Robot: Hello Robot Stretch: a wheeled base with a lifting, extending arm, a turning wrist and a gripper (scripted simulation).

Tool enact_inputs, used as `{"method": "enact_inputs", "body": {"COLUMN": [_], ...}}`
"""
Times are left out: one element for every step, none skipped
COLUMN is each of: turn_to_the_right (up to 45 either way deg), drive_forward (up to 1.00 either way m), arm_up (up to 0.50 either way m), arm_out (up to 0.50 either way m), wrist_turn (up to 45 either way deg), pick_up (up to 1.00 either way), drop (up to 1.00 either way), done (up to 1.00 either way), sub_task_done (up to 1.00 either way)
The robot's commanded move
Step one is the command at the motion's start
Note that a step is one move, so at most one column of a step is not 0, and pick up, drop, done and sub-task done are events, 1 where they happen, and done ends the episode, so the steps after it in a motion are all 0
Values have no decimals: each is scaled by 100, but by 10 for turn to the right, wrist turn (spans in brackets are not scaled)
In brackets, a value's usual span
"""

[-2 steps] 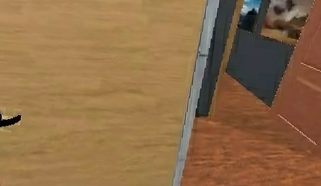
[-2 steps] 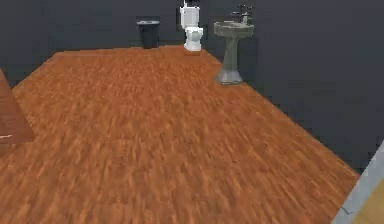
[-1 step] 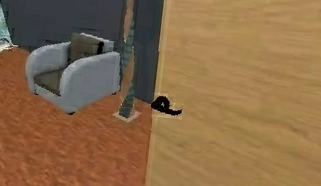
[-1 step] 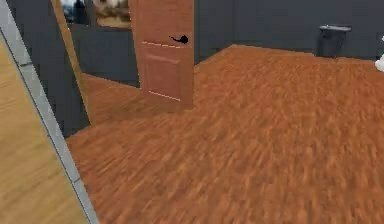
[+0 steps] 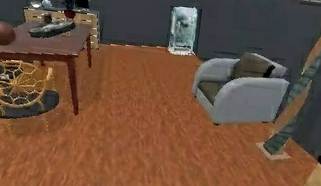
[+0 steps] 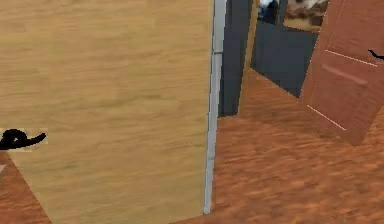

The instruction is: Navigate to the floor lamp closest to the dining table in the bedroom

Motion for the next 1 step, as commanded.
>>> {"method": "enact_inputs", "body": {"turn_to_the_right": [-120], "drive_forward": [0], "arm_up": [0], "arm_out": [0], "wrist_turn": [0], "pick_up": [0], "drop": [0], "done": [0], "sub_task_done": [0]}}
